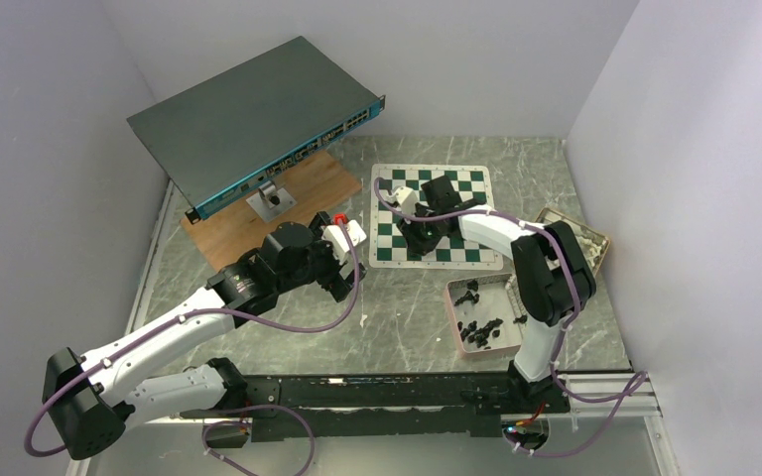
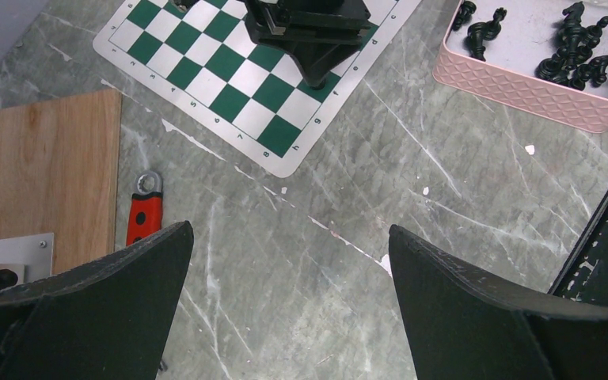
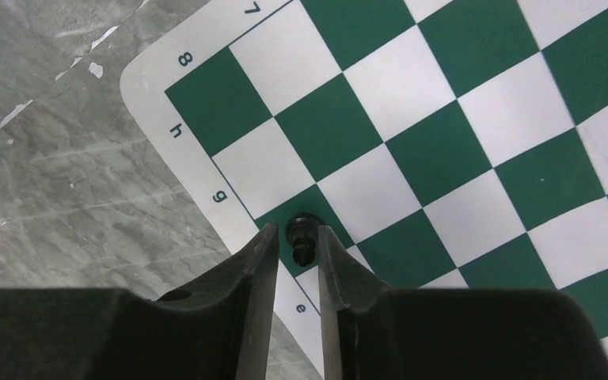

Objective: Set up the chess pieces on the board

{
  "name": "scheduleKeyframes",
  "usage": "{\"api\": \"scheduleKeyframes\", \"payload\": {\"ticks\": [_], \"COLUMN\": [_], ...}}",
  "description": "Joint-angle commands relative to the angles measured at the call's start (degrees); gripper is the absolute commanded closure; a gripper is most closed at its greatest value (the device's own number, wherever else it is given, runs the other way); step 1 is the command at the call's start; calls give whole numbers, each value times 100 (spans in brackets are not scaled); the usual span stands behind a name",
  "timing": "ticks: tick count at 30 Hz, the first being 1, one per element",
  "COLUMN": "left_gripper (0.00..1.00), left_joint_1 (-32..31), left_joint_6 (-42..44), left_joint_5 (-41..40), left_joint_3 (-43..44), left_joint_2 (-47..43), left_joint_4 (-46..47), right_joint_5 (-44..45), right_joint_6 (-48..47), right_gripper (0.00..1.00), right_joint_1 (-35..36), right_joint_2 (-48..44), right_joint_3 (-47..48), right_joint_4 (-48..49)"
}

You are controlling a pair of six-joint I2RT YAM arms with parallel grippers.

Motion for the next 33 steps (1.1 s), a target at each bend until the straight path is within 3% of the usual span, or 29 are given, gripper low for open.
{"api": "scheduleKeyframes", "payload": {"ticks": [1,10,13,20,27,33], "left_gripper": [1,1,1,1,1,1], "left_joint_1": [-22,-17,-19,20,40,107], "left_joint_6": [79,90,99,119,170,302], "left_joint_5": [37,20,16,-6,183,482], "left_joint_3": [134,128,119,78,-10,-19], "left_joint_2": [-14,-38,-57,-100,-120,-40], "left_joint_4": [140,147,152,171,240,295], "right_joint_5": [-174,-384,-875,-3120,-4102,-4627], "right_joint_6": [197,99,-225,-2077,-3847,-5510], "right_gripper": [68,46,40,39,39,36], "right_joint_1": [-40,-233,-442,-1268,-1855,-3039], "right_joint_2": [55,-617,-980,-1623,-2228,-2676], "right_joint_3": [226,350,403,428,-53,-474], "right_joint_4": [-125,-460,-824,-2595,-3967,-4950]}}
